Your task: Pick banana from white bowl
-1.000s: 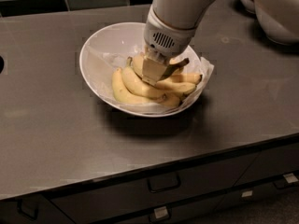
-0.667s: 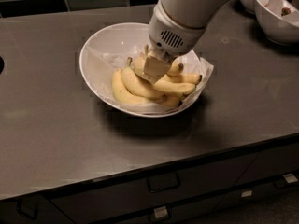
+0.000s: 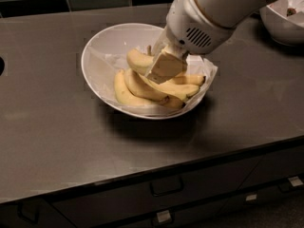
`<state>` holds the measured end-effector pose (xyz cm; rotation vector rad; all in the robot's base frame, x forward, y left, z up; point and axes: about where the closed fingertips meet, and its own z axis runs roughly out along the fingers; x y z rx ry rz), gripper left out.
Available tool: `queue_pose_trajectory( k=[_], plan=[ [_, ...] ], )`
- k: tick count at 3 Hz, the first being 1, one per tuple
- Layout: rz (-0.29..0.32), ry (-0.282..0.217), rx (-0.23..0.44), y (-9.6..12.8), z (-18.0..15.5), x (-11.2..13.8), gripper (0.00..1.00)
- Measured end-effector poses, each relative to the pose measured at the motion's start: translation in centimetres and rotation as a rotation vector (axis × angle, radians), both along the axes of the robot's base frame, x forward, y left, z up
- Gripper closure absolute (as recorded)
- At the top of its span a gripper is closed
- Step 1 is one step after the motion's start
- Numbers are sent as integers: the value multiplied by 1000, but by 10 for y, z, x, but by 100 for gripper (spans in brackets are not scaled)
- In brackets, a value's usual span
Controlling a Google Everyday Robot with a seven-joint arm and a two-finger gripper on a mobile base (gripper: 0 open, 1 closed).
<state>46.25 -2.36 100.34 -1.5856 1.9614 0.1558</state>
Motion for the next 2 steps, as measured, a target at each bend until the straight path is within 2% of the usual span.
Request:
queue_pose_trajectory(
  k=[2],
  plan=[
    [68, -49, 75, -36, 21, -15, 100]
  ],
)
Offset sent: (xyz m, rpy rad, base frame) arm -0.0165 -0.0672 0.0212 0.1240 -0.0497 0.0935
